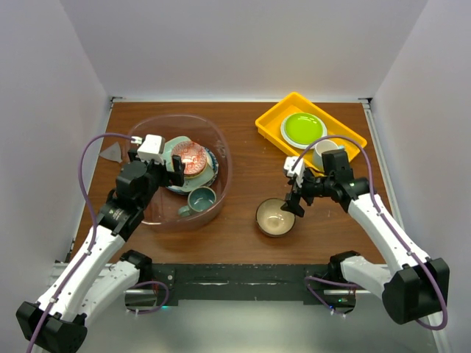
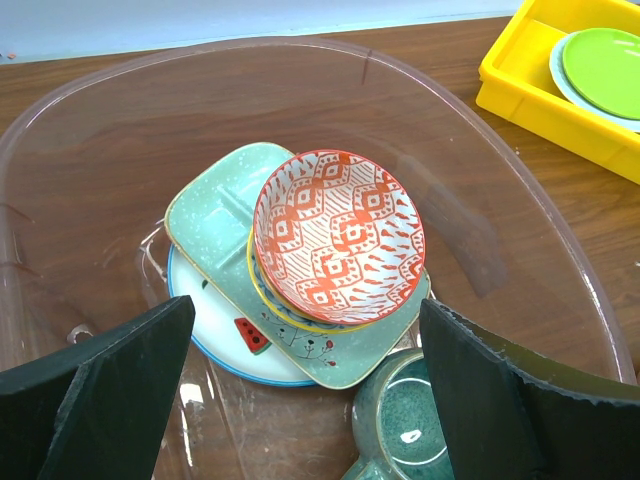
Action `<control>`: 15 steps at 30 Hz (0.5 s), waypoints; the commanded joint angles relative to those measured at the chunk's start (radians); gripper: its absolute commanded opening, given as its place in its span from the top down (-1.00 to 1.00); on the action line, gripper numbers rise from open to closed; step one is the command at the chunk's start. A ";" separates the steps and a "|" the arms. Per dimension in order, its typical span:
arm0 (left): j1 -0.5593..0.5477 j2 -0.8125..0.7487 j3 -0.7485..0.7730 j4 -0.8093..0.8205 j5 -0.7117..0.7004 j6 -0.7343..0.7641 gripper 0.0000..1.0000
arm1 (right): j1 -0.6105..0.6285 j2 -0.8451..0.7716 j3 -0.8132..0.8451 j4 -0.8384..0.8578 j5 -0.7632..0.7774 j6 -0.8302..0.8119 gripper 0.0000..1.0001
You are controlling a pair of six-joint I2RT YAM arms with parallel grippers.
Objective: Place the mixed dishes into the plastic bin
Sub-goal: Pick up the bowl from the center of the board.
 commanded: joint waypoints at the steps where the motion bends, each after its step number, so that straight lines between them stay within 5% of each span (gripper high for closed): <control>1: 0.008 -0.008 -0.005 0.043 0.012 0.007 -1.00 | 0.025 0.010 -0.005 0.016 0.031 -0.031 -0.96; 15: 0.008 -0.008 -0.007 0.044 0.012 0.007 -1.00 | 0.161 0.068 -0.013 0.038 0.208 -0.034 -0.97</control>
